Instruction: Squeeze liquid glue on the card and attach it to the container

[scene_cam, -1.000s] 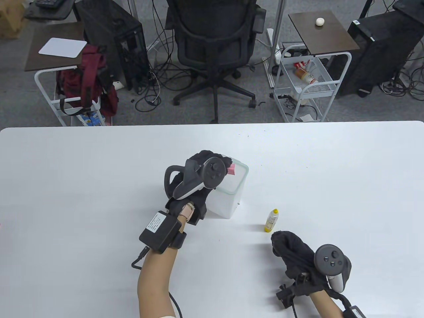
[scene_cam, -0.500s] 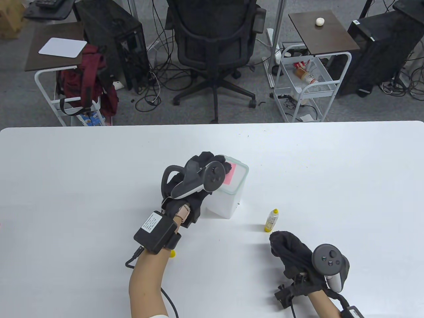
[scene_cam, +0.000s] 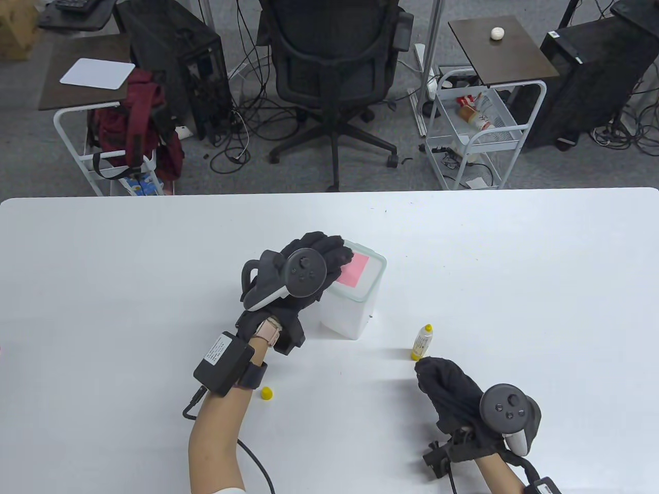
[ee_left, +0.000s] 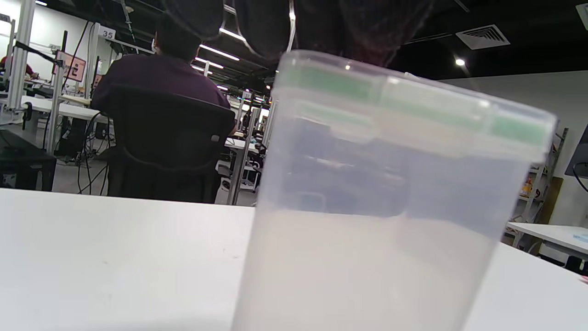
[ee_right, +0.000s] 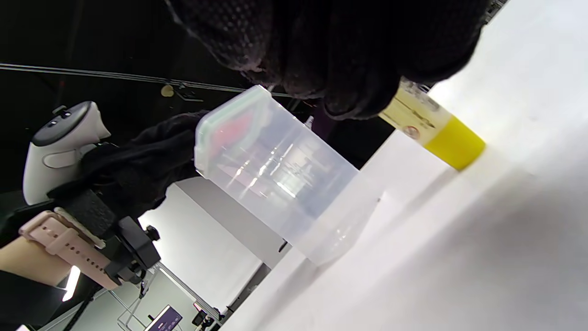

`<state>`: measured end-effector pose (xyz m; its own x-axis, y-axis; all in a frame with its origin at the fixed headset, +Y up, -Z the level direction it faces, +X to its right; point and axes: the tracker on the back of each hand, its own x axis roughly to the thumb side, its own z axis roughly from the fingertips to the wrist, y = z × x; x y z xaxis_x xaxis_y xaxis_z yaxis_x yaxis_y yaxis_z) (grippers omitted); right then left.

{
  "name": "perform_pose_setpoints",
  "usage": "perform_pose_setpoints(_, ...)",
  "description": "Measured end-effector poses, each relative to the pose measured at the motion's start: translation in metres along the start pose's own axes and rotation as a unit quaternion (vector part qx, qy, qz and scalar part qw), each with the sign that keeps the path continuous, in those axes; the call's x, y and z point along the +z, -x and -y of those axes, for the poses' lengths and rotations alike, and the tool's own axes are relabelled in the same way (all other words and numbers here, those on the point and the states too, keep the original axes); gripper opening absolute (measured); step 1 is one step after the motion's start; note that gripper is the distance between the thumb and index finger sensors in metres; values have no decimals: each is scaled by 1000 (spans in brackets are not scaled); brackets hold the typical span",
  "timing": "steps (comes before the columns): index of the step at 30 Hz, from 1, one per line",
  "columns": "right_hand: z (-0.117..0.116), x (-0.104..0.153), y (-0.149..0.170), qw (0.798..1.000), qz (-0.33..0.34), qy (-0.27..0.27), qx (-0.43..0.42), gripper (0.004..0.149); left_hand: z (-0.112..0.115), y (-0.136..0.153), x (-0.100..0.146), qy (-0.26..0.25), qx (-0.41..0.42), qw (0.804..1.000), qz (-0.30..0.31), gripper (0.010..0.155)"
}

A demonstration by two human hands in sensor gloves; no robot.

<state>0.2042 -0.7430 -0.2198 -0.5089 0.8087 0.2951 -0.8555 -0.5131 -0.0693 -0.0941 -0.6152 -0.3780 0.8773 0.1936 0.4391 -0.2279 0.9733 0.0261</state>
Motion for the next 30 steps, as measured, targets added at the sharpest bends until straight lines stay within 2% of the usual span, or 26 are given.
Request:
perform_pose_setpoints(3,3,-4,-12,1000,23,8,0,37,5,-3,-1,24,-36,999,4,45)
perform_pose_setpoints(9,16,-23,-50,997,75,31,-16,37,9,1,-1,0,-11,1000,10,44)
perform_pose_setpoints(13,25,-55,-91,994,85,4,-68,41,11,6,-1,-7,23,1000,14,43)
perform_pose_setpoints(15,21,-75,-109,992,110,3,-66,43,12,7,-1,-6,30,999,16,43)
perform_pose_setpoints(17,14,-97,-122,992,122,15,-9,44,12,6,-1,-6,26,999,17,43)
perform_pose_setpoints(19,0,-124,-128,987,128,4,100,44,12,5,-1,-8,20,1000,18,43)
perform_pose_setpoints(21,-16,-148,-127,972,115,-30,202,45,12,5,-1,-9,23,1000,19,43)
perform_pose_setpoints(23,-34,-169,-121,947,102,-61,300,45,13,5,-1,-12,28,999,18,43)
perform_pose_setpoints(26,-49,-180,-109,922,85,-90,367,43,13,6,-1,-15,36,999,18,43)
perform_pose_setpoints(27,-48,-179,-111,923,102,-74,365,42,13,6,0,-17,37,999,18,43)
perform_pose_setpoints(30,-46,-175,-111,922,131,-87,353,45,14,7,0,-20,44,999,20,42)
